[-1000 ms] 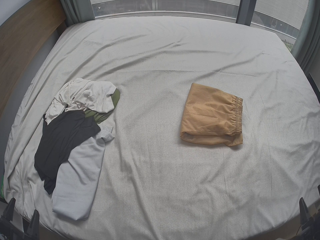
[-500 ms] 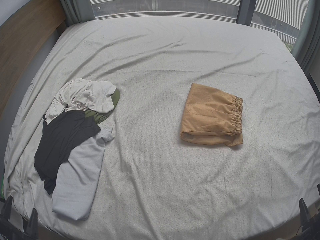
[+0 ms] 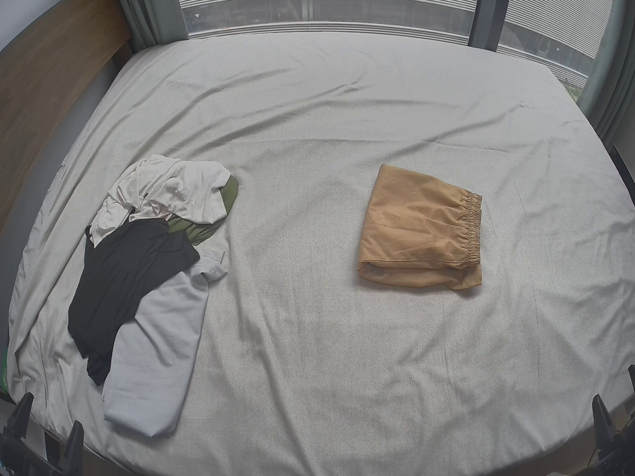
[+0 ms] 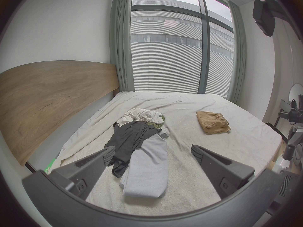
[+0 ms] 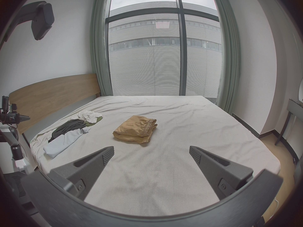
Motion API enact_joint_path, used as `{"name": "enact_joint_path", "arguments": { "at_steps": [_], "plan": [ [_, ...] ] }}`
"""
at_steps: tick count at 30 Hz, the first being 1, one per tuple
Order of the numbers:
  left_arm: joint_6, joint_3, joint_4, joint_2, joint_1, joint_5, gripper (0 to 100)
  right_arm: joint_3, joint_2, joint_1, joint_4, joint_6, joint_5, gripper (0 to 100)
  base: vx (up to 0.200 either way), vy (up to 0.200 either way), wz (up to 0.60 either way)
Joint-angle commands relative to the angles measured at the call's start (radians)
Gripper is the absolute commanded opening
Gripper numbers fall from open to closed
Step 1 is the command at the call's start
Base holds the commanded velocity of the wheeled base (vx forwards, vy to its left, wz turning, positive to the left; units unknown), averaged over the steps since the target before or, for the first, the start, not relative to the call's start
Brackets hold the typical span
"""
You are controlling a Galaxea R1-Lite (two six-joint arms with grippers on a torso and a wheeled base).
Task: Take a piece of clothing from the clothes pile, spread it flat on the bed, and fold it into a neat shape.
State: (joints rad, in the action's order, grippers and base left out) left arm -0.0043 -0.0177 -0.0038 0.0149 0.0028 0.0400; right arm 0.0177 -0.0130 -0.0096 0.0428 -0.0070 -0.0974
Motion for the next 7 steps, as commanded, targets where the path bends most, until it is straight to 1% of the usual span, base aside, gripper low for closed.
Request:
{"name": "enact_joint_path", "arguments": {
  "at_steps": [1,7],
  "plan": [
    [0.001,0.018,-0.001,-0.013,0.0,0.0,100,-0.018,0.008,-0.001,0.002,0.002,0.001,100,0.0,0.0,0.0],
    [0.001,0.018,-0.001,-0.013,-0.001,0.0,100,-0.018,0.008,-0.001,0.002,0.01,0.004,100,0.0,0.0,0.0]
  ]
}}
